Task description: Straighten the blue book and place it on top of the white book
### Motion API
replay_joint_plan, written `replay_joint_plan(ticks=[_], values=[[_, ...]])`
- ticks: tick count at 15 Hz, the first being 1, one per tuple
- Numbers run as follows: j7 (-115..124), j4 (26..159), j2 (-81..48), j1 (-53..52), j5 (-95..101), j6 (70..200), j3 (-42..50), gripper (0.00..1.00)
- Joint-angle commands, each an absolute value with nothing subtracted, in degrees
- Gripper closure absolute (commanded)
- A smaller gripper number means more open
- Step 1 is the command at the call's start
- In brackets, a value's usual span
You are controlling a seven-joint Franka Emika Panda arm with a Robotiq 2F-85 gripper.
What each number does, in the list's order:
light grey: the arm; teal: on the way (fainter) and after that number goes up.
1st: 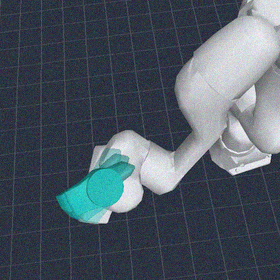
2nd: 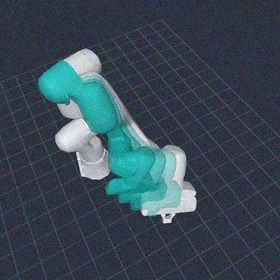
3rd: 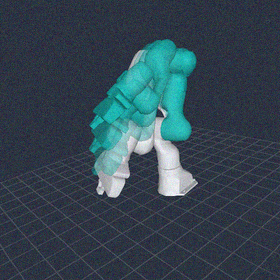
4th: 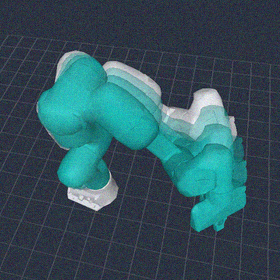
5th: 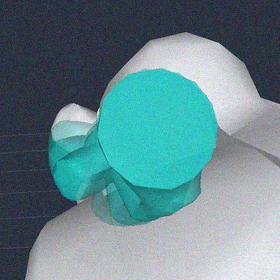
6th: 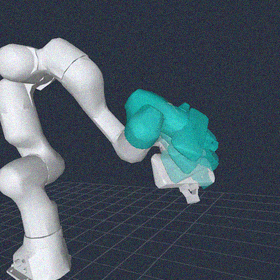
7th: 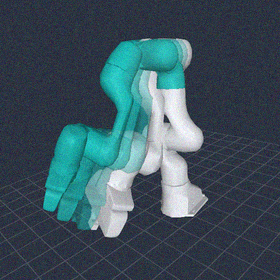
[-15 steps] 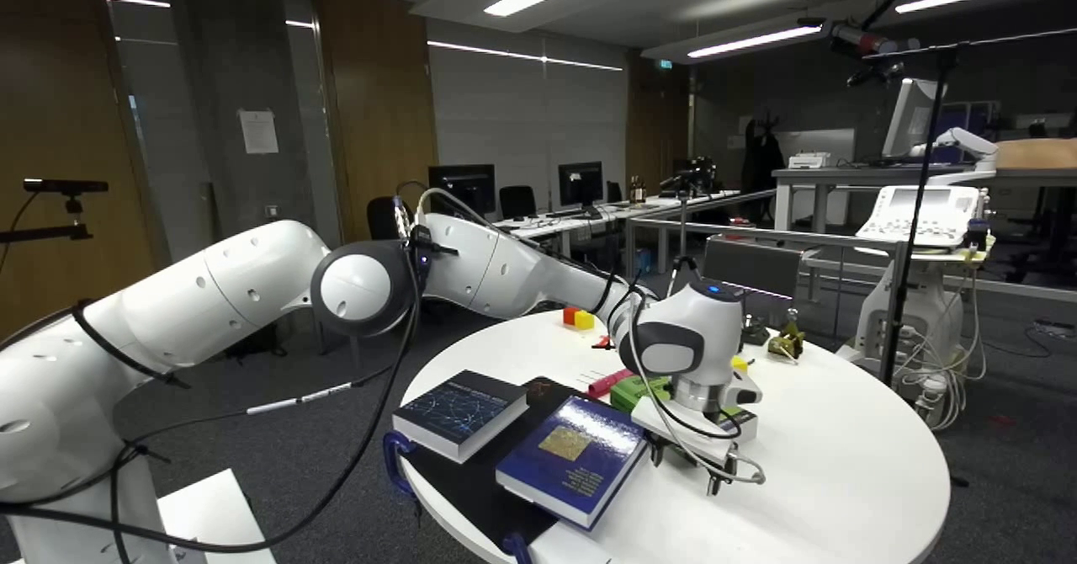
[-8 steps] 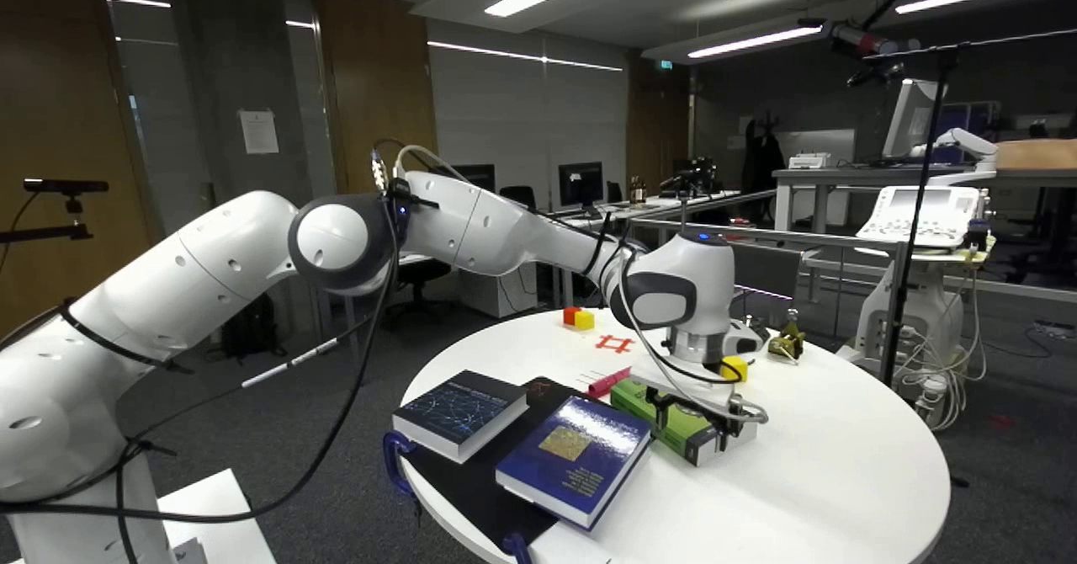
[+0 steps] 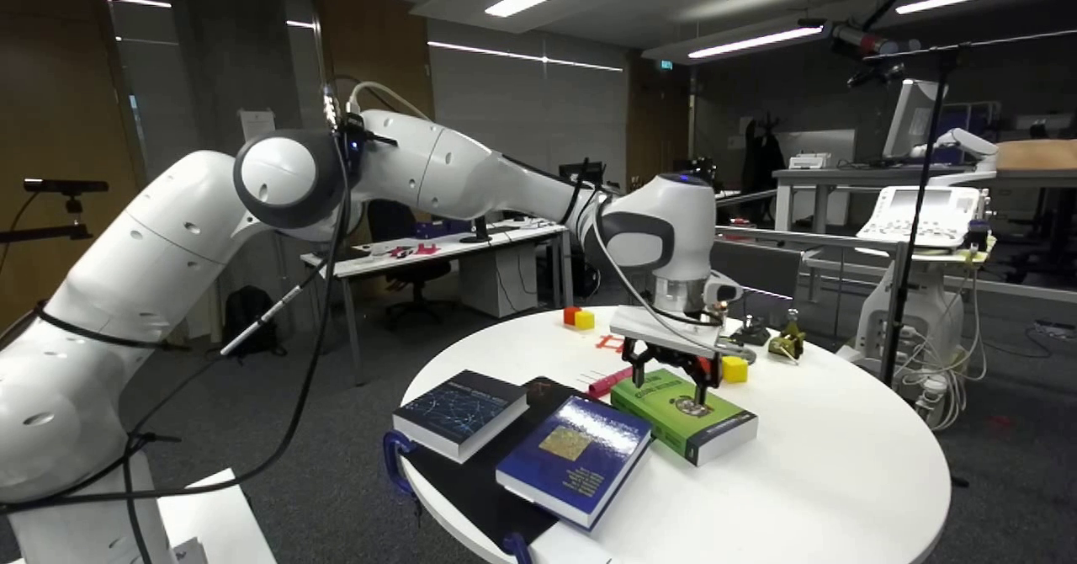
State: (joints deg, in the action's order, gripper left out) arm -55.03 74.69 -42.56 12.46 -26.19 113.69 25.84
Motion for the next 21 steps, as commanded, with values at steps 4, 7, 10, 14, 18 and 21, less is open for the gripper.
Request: replay_joint_plan(ticks=[4, 7, 10, 14, 18, 21], values=[[-59.5, 87.0, -29.0, 14.3, -31.7, 106.8, 25.1, 0.00], [-58.4, 89.1, -24.6, 23.6, -30.2, 106.0, 15.1, 0.00], [-56.5, 85.9, -27.1, 25.8, -28.5, 106.4, 12.9, 0.00], [-56.5, 85.9, -27.2, 27.0, -28.3, 106.1, 11.8, 0.00], [-56.5, 85.9, -27.7, 27.0, -28.3, 106.2, 11.4, 0.00], [-56.5, 85.8, -27.7, 27.0, -28.3, 106.2, 11.4, 0.00]])
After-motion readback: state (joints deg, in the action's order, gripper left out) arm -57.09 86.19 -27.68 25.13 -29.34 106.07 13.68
